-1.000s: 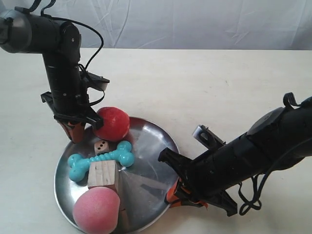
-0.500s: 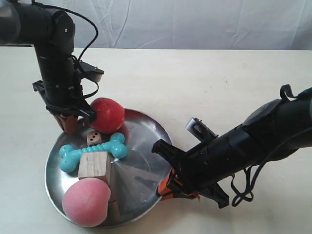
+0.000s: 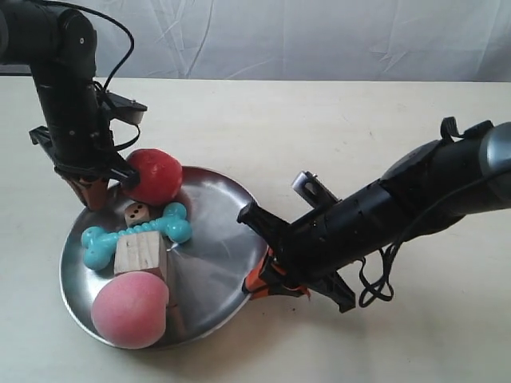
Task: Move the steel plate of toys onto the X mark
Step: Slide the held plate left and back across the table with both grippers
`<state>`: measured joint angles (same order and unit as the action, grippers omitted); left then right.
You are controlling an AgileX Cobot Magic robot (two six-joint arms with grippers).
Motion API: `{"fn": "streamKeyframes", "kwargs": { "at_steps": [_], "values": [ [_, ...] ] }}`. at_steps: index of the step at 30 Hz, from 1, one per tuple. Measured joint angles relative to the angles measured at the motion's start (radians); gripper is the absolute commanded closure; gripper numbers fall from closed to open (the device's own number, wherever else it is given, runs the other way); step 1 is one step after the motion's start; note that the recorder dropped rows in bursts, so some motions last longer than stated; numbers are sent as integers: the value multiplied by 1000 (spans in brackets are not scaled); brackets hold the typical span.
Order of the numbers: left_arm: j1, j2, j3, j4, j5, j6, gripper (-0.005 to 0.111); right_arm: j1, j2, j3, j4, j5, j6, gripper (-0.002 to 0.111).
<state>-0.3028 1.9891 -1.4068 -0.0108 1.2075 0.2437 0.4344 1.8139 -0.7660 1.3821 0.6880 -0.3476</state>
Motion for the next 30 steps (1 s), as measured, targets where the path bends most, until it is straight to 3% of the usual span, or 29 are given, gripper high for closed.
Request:
{"fn": "streamKeyframes", "kwargs": {
  "at_steps": [16, 30],
  "values": [
    [55, 82, -189, 31, -11, 8, 107, -26, 143, -225, -92, 23, 50, 109],
    [79, 262, -415, -65, -27, 19, 107, -154, 233, -327, -122, 40, 71, 109]
  ]
}}
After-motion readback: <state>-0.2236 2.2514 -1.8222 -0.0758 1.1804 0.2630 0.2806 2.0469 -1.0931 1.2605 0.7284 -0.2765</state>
